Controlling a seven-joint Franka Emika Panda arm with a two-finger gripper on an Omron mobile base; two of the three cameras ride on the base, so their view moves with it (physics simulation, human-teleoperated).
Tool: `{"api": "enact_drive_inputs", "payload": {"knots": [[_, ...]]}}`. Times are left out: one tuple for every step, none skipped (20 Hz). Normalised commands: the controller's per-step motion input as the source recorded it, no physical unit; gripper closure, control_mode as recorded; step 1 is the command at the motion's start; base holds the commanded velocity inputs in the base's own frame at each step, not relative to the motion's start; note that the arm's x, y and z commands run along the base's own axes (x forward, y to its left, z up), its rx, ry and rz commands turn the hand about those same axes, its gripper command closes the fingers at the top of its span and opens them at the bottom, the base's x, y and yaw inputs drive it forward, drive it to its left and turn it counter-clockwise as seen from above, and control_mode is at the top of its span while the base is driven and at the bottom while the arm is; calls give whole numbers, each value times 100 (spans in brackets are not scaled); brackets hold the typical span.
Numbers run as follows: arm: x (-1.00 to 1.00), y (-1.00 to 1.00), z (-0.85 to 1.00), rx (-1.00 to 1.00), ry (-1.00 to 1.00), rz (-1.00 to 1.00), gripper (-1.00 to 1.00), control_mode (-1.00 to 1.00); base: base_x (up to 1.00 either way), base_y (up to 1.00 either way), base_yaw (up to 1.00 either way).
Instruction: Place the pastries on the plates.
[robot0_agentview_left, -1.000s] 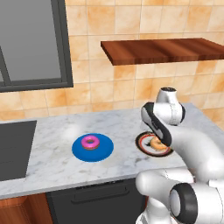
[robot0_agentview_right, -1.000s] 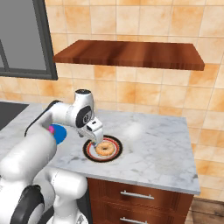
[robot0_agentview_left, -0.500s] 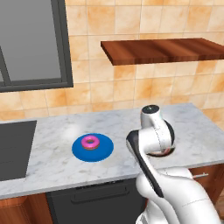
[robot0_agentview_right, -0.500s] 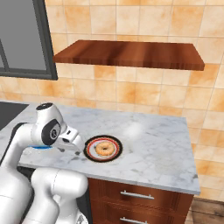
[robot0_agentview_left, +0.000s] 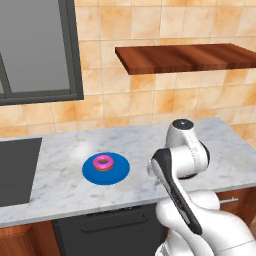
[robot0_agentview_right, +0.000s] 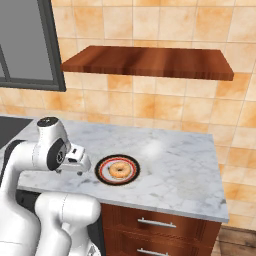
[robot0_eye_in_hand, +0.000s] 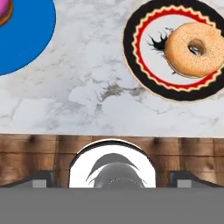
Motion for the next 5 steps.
{"api": "enact_drive_inputs", "payload": {"knots": [[-29,34,54,10,1,8,-100,-100,0,0,0],[-34,35,53,8,0,7,-100,-100,0,0,0],[-39,34,69,5,-1,4,-100,-100,0,0,0],[-34,16,67,6,-1,2,-100,-100,0,0,0],[-33,16,75,7,-5,2,-100,-100,0,0,0]]}}
